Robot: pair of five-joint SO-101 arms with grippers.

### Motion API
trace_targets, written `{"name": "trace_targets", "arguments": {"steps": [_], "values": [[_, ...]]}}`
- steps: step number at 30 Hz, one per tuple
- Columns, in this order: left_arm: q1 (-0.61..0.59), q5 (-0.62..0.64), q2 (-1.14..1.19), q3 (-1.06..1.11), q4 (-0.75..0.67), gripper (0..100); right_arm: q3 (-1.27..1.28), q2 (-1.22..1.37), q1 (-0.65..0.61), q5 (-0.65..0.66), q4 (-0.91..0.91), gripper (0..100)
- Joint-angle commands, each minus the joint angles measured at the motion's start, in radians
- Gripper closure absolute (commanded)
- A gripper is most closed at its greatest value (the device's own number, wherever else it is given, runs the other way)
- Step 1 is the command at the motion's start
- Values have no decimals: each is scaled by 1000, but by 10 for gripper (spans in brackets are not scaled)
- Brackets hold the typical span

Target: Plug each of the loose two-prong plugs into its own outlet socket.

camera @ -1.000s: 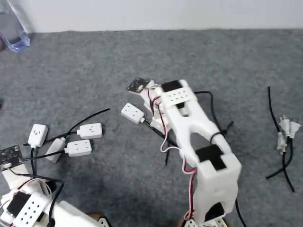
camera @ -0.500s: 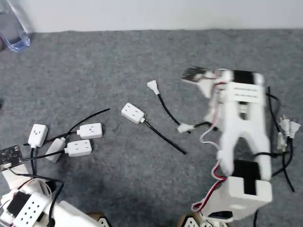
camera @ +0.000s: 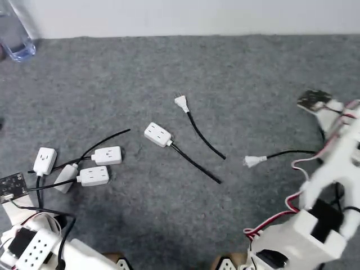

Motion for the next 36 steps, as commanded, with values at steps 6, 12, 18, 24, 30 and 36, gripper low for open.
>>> {"name": "trace_targets", "arguments": {"steps": [6,12,18,24,30,36], "values": [[-2,-3,-12,-4,-21,665,-100,-28,179,86,-74,988],[-3,-3,-12,-4,-21,665,-40,-19,119,80,-65,966],[-3,-3,-12,-4,-21,665,-40,-13,-119,32,76,664],[-3,-3,-12,-4,-21,665,94,18,-369,32,4,627],[-3,-3,-12,-4,-21,665,288,24,-495,255,-84,627],[-3,-3,-12,-4,-21,665,325,35,-492,305,-102,627]]}}
